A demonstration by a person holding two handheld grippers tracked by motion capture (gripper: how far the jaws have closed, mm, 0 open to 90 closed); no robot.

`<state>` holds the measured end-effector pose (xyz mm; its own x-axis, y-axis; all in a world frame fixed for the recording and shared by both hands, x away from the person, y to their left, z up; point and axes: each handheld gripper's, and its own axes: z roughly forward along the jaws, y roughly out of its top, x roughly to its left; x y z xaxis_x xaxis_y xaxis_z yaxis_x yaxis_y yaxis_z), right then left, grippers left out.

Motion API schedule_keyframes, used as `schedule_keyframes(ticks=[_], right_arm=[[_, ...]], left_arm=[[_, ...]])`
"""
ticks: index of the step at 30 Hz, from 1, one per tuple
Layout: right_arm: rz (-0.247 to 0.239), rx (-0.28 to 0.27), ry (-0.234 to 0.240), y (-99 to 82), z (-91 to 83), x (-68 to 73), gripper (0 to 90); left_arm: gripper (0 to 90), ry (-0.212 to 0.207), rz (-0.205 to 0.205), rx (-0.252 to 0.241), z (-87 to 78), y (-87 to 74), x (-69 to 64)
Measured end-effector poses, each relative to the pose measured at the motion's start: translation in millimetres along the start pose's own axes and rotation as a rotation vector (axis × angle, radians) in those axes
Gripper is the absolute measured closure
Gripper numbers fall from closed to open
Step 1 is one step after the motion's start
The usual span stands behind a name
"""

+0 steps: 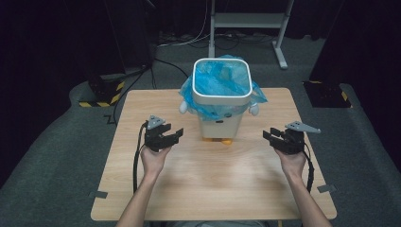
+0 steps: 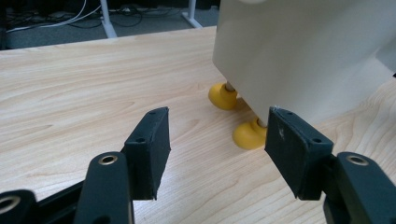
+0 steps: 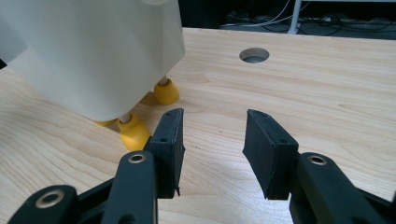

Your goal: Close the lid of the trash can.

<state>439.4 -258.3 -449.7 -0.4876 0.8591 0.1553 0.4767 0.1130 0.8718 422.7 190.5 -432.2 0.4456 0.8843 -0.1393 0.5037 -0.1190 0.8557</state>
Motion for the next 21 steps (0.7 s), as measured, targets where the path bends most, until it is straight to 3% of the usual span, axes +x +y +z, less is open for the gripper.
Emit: schedule_keyframes(ticks=[21], right_arm=[[-0.028,0.060,-0.009,-13.9,21.5,2.1,57.1]], left_arm=[[39.7,0.033,-0.005,0.054,19.2,-11.8,3.0]])
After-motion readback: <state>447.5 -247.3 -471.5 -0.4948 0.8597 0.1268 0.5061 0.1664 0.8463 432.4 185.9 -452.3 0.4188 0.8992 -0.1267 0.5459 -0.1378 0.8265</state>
